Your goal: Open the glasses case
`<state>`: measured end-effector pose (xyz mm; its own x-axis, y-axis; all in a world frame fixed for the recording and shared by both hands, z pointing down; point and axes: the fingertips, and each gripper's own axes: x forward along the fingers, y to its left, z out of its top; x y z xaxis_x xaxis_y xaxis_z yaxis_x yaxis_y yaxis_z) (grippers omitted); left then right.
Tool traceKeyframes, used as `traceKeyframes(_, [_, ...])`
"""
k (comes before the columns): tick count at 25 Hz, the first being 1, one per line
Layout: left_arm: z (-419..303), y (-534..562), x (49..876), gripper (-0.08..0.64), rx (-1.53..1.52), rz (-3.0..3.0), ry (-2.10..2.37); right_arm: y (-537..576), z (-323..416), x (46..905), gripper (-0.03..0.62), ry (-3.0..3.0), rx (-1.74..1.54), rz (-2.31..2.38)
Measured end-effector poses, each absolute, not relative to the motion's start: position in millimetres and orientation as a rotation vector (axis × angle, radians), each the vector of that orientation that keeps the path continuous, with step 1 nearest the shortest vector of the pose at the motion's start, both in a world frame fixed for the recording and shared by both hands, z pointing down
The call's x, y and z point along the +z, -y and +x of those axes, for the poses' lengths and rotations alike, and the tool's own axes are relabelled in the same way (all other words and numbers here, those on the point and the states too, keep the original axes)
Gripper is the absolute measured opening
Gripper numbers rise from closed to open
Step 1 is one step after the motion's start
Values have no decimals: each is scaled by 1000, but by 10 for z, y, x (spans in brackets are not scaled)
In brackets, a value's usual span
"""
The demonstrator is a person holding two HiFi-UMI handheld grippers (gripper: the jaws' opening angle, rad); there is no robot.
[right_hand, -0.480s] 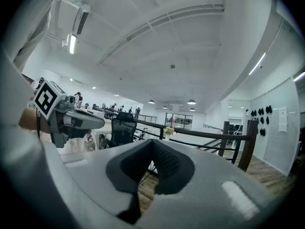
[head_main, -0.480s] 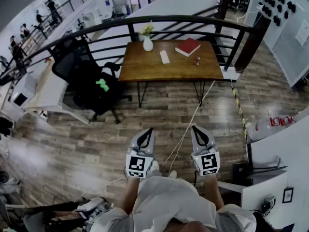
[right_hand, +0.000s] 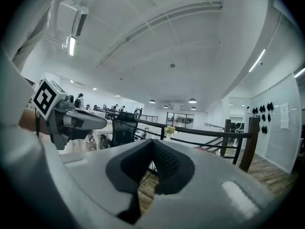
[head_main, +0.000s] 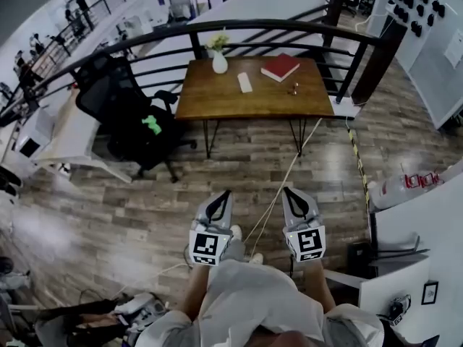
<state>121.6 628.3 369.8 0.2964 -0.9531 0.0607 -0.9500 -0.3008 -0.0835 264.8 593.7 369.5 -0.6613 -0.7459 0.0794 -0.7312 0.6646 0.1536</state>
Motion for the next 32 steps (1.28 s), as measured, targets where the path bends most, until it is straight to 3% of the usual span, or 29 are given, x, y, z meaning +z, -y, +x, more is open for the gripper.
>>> traceKeyframes(10, [1126, -5696, 3779, 20, -138, -2510, -1805, -5374, 2487, 3825, 3, 2716, -164, 1208])
traceKeyframes(32, [14, -3735, 3701, 20, -119, -2575, -1732, -3562, 1440, 3706, 3, 2648, -184, 1292])
